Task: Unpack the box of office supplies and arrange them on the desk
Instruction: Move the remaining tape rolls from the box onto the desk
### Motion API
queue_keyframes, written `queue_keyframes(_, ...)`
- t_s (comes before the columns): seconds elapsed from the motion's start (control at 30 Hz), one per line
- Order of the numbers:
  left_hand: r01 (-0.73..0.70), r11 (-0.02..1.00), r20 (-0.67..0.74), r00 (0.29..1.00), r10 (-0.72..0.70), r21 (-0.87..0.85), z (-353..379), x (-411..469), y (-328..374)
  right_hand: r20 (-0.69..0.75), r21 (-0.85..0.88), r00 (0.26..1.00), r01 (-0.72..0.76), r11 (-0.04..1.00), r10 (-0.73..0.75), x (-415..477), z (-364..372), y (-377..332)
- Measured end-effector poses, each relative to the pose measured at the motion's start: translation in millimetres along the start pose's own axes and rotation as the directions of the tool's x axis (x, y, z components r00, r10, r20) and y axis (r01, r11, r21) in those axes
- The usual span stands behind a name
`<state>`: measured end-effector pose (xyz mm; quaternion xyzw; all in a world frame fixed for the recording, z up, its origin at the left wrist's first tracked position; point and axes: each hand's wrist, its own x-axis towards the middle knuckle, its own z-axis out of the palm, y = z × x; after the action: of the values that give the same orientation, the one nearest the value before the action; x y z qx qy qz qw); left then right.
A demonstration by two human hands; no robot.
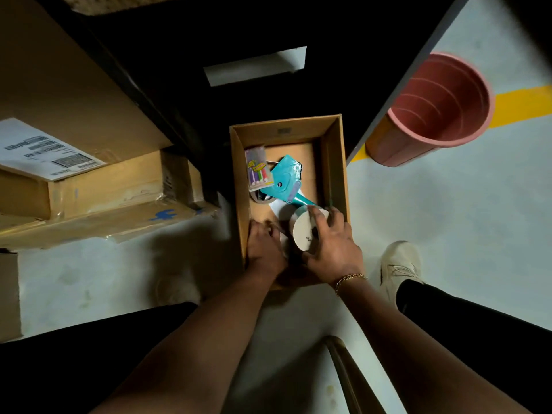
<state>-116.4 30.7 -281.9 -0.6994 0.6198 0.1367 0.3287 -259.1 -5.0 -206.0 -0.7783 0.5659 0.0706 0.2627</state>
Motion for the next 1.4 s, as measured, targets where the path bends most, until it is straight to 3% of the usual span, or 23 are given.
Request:
queue_keyframes(0.13,0.059,0.995,0.092,0.994,-0.066,0.077,8.4,10.4,15.3,-0.043,-0.002,0.999,0.019,1.000,-0.019,-3.5,-1.0,9.1)
queue_keyframes(0.37,0.057,0.993,0.075,0.996,-0.050,-0.106,24.1,45.1,13.3,-0.073,0.075,0.997,0.024,0.997,-0.018,0.2,-0.4,12.0)
queue_keyframes(0.6,-0.068,0.939,-0.218,0.976,-0.007,-0.336,-20.6,42.9,-11.6,-0.131,0.197,0.991,-0.013,0.980,0.039,9.5,-9.9,4.7)
queue_keyframes(0.73,-0.116,0.857,-0.334,0.940,-0.068,-0.502,-50.6,15.5,-24.8,-0.217,0.287,0.972,-0.018,0.958,0.084,7.9,-43.9,-1.6)
queue_keyframes(0.83,-0.132,0.815,-0.387,0.914,-0.120,-0.564,-71.4,-15.4,-43.9,-0.280,0.235,0.958,0.015,0.972,0.053,-3.6,-81.9,-6.7)
queue_keyframes(1.1,-0.192,0.787,-0.602,0.754,-0.265,-0.587,-163.6,-143.8,-117.9,-0.395,0.050,0.910,0.163,0.985,-0.130,-79.5,-181.2,-41.4)
queue_keyframes(1.3,-0.238,0.813,-0.740,0.597,-0.308,-0.531,-218.0,-243.4,-168.9,-0.520,0.034,0.829,0.259,0.965,-0.204,-140.7,-238.5,-81.8)
queue_keyframes(1.4,-0.233,0.855,-0.817,0.486,-0.310,-0.463,-235.9,-282.8,-185.5,-0.584,0.027,0.776,0.311,0.950,-0.237,-162.9,-261.2,-99.5)
